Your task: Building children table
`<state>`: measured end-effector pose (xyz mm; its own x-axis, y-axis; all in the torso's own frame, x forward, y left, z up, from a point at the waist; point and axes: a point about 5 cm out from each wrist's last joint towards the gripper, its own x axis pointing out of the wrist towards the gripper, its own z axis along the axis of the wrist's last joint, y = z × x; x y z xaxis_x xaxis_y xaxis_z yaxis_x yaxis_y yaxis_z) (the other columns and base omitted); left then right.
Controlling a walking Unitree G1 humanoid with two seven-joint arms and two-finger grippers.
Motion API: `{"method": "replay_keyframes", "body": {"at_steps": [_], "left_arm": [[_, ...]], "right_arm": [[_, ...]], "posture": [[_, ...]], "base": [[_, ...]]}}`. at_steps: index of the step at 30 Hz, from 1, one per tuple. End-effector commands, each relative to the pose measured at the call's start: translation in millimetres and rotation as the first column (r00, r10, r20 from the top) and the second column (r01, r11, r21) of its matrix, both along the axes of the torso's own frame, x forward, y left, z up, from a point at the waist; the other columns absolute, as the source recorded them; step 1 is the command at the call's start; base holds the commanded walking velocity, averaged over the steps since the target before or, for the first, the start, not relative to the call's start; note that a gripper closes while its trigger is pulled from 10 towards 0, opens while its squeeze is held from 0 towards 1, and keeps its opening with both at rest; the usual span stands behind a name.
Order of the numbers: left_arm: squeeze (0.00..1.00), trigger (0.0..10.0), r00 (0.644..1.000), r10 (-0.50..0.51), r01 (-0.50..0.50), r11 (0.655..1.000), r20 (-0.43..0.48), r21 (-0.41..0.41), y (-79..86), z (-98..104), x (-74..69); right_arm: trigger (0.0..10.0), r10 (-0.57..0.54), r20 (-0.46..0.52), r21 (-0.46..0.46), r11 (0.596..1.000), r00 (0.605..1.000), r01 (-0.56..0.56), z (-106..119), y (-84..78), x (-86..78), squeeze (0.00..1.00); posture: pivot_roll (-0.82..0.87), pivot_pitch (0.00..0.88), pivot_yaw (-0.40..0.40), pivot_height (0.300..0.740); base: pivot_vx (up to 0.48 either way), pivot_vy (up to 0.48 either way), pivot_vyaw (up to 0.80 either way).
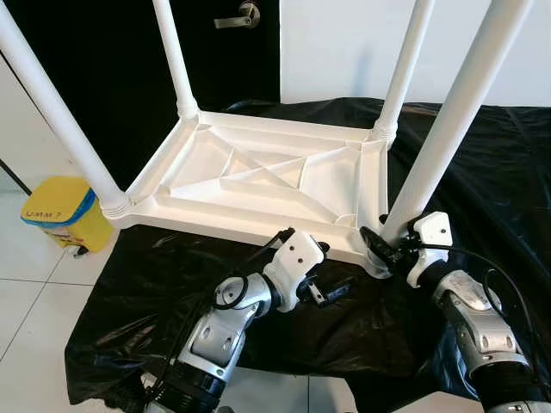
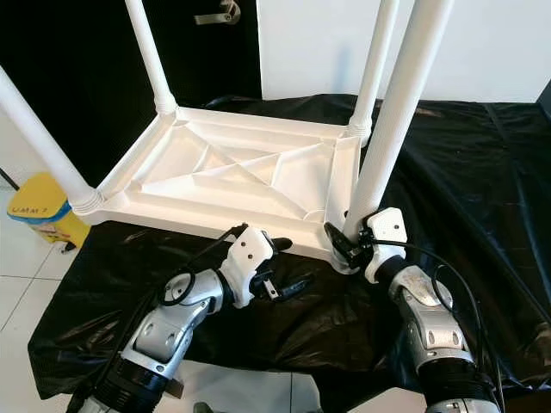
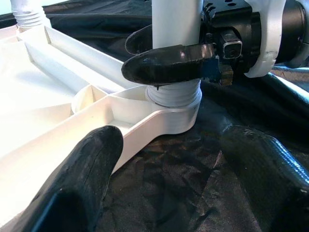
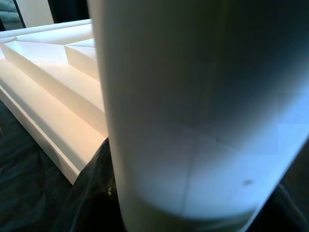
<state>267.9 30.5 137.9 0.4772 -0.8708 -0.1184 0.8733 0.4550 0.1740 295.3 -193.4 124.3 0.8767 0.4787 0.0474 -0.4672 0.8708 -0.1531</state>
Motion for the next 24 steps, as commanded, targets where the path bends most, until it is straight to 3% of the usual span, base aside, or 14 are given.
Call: {"method": "replay_keyframes", "body": {"at_steps": [1,4,5,9,10,11,13,16,18,19,21,24], "left_arm": [[0.0,10.0,1.0,0.008,-0.008,1.0,0.006,0.007,0.3,1,-0.5],[0.0,10.0,1.0,0.014,-0.014,1.0,0.013,0.01,1.5,2,0.1],[0.0,10.0,0.999,0.03,-0.03,0.999,0.014,0.011,3.0,2,1.3],[0.0,10.0,0.999,0.04,-0.04,0.999,0.014,0.013,4.1,1,1.6],[0.0,10.0,0.999,0.048,-0.048,0.999,0.015,0.017,5.2,0,1.0],[0.0,10.0,0.999,0.048,-0.048,0.999,0.015,0.017,5.2,0,1.0],[0.0,10.0,0.998,0.055,-0.055,0.998,0.014,0.022,6.2,-1,-0.5],[0.0,10.0,0.998,0.057,-0.057,0.998,0.014,0.023,6.3,-1,-0.9],[0.0,10.0,0.998,0.059,-0.059,0.998,0.014,0.024,5.6,-2,-1.9],[0.0,10.0,0.998,0.059,-0.059,0.998,0.014,0.024,5.6,-2,-1.9],[0.0,10.0,0.998,0.065,-0.066,0.998,0.013,0.023,5.6,-2,-2.4],[0.0,10.0,0.997,0.073,-0.073,0.997,0.016,0.022,6.2,-2,-2.1]], "right_arm": [[0.0,0.017,-0.048,-0.027,0.999,0.999,-0.018,-12,2.6,-2.9,0.0],[0.7,-0.002,-0.054,-0.027,1.0,0.999,0.0,-14,3.2,-3.9,0.0],[10.0,-0.022,-0.057,-0.013,1.0,0.998,0.022,-16,6.0,-5.0,0.0],[10.0,-0.059,-0.059,-0.005,0.998,0.997,0.058,-18,8.4,-5.6,0.0],[10.0,-0.13,-0.062,-0.002,0.992,0.99,0.13,-21,10.9,-5.5,0.0],[10.0,-0.13,-0.062,-0.002,0.992,0.99,0.13,-21,10.9,-5.5,0.0],[10.0,-0.277,-0.097,0.017,0.96,0.956,0.28,-28,14.6,-5.4,0.0],[10.0,-0.322,-0.113,0.027,0.945,0.94,0.327,-31,15.7,-5.6,0.0],[10.0,-0.434,-0.141,0.03,0.897,0.89,0.442,-37,19.0,-6.6,0.0],[10.0,-0.434,-0.141,0.03,0.897,0.89,0.442,-37,19.0,-6.6,0.0],[10.0,-0.576,-0.18,0.055,0.803,0.797,0.593,-44,23.5,-9.7,0.0],[10.0,-0.592,-0.204,0.071,0.785,0.779,0.615,-46,31.6,-10.9,0.0]], "posture": [[-0.14,0.056,0.016,0.74],[-0.14,0.059,0.014,0.74],[-0.14,0.063,0.015,0.74],[-0.13,0.062,0.014,0.74],[-0.13,0.062,0.01,0.74],[-0.13,0.062,0.01,0.74],[-0.12,0.064,0.005,0.74],[-0.12,0.064,0.005,0.74],[-0.11,0.059,-0.005,0.74],[-0.11,0.059,-0.005,0.74],[-0.1,0.055,-0.015,0.74],[-0.09,0.049,-0.018,0.74]], "base": [[0.0,0.0,0.0],[0.0,0.0,0.0],[0.0,0.0,0.0],[0.0,0.0,0.0],[0.0,0.0,0.0],[0.0,0.0,0.0],[0.0,0.0,0.0],[0.0,0.0,0.0],[0.0,0.0,0.0],[0.0,0.0,0.0],[0.0,0.0,0.0],[0.0,0.0,0.0]]}}
